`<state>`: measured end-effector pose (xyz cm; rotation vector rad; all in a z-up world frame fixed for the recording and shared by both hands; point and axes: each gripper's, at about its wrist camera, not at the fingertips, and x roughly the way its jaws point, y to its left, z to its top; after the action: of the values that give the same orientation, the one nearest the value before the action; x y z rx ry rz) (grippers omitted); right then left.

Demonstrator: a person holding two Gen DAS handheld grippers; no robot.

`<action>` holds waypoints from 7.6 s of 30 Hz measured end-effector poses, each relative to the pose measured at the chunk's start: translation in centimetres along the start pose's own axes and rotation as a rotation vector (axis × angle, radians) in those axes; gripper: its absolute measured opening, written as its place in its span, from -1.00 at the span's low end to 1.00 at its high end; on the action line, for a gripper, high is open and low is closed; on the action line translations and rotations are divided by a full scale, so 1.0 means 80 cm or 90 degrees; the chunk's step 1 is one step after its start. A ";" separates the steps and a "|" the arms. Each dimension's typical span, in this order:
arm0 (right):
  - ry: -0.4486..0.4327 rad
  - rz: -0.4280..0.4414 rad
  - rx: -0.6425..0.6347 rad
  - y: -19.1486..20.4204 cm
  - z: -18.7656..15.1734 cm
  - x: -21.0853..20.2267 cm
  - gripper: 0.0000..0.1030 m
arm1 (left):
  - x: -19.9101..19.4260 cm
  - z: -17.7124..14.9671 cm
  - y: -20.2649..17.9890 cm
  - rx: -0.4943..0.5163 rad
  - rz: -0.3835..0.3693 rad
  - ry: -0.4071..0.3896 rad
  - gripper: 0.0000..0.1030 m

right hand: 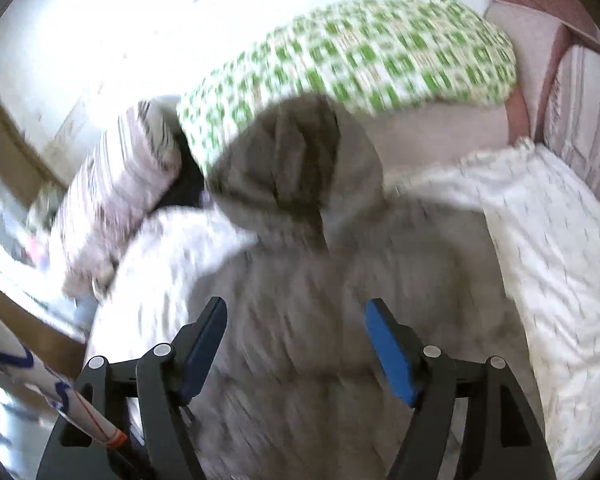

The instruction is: Fold large clothes

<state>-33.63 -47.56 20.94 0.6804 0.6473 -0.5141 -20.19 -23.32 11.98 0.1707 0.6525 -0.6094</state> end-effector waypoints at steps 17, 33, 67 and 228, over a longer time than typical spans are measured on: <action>-0.005 -0.033 0.261 -0.014 0.235 0.223 0.56 | 0.055 -0.003 0.002 0.028 0.001 0.007 0.80; -0.066 0.097 0.189 -0.022 0.111 0.121 -0.74 | 0.056 0.002 0.016 -0.015 -0.019 0.015 0.80; 0.086 0.117 0.127 -0.120 -0.201 0.114 -0.32 | 0.133 -0.014 -0.050 0.041 -0.071 0.121 0.84; -0.083 -0.150 -0.002 -0.280 -0.401 -0.157 0.53 | -0.198 -0.251 0.099 -0.006 0.016 0.108 0.90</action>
<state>-68.12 -37.02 1.28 0.5652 0.6079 -0.7692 -35.94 -2.62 5.60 0.2232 0.8155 -0.5720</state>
